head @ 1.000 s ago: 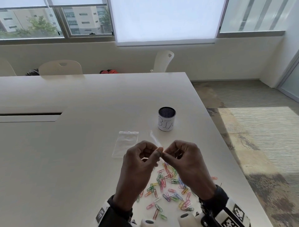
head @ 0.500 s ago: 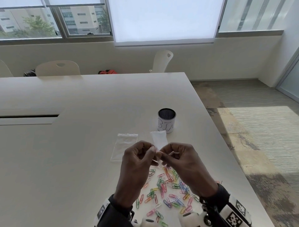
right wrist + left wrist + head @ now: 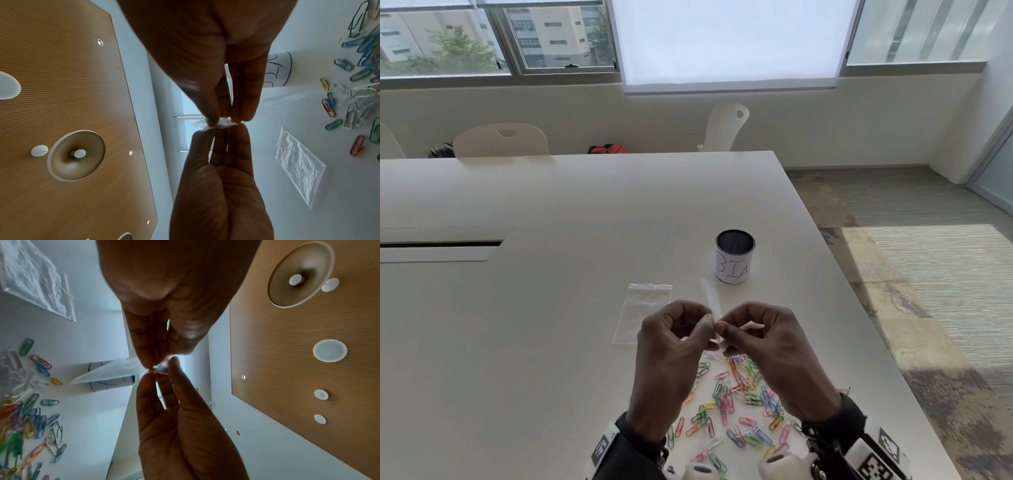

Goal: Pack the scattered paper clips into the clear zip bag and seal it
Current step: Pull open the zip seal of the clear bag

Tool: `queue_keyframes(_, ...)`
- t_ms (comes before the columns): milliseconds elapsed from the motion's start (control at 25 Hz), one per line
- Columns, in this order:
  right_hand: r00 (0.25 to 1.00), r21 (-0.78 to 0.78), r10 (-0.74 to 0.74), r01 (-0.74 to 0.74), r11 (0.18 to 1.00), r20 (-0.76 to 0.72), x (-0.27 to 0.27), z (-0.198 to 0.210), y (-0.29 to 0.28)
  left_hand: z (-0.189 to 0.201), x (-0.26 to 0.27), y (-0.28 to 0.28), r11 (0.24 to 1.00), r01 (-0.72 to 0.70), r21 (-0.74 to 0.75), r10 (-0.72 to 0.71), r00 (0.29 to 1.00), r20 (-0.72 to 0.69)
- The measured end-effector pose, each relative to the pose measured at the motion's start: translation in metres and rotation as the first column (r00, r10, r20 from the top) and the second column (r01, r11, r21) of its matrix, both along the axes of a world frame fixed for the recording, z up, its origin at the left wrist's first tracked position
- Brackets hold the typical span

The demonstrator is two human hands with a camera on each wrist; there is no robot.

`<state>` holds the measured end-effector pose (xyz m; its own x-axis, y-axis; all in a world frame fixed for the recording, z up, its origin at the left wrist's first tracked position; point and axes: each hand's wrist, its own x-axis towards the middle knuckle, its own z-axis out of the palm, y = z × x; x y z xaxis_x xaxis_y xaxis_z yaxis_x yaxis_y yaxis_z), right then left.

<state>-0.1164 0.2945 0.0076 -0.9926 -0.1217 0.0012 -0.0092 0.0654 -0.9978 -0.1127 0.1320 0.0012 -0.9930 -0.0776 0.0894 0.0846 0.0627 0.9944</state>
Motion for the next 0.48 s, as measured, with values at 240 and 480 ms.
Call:
queue_keyframes(240, 1.000, 0.036, -0.007, 0.008, 0.999, -0.029, -0.001, -0.002, -0.003, -0.001, -0.002, 0.004, 0.994, -0.011, 0.107, 0.004, 0.998, 0.065)
queue_keyframes(480, 0.998, 0.027, -0.002, 0.004, 1.000, -0.065, 0.002, 0.001, -0.010, 0.002, 0.000, 0.000, 0.999, -0.014, 0.039, 0.014, 1.000, 0.013)
